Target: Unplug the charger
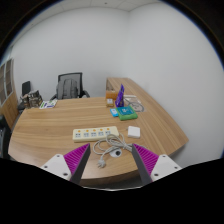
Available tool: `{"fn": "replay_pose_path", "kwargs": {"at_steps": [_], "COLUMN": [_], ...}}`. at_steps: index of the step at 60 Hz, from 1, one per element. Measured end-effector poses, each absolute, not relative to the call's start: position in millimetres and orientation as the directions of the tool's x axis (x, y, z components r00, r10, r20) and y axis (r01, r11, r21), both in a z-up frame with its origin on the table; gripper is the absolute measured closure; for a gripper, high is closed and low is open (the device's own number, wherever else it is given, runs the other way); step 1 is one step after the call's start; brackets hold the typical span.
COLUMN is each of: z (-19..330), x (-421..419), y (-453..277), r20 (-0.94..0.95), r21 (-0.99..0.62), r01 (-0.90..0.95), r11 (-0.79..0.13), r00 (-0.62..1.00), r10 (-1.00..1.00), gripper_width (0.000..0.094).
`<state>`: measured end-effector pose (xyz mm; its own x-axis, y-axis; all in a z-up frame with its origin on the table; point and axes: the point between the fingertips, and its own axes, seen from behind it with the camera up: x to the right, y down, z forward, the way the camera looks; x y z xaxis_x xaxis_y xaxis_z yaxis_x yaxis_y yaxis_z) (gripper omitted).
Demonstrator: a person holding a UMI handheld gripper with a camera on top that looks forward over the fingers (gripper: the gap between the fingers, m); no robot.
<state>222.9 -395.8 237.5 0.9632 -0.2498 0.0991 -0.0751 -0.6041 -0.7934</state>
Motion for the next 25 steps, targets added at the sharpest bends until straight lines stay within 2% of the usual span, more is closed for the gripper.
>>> {"fn": "replay_pose_path", "kwargs": {"at_steps": [25], "z": [261], "x": [177], "y": [-414], "r20": [0.162], "r21": [-0.809], "r01": [0.028], "r11": [-0.588], "r00": [0.971], "r10": [-0.176], "gripper_width": [0.0079]}}
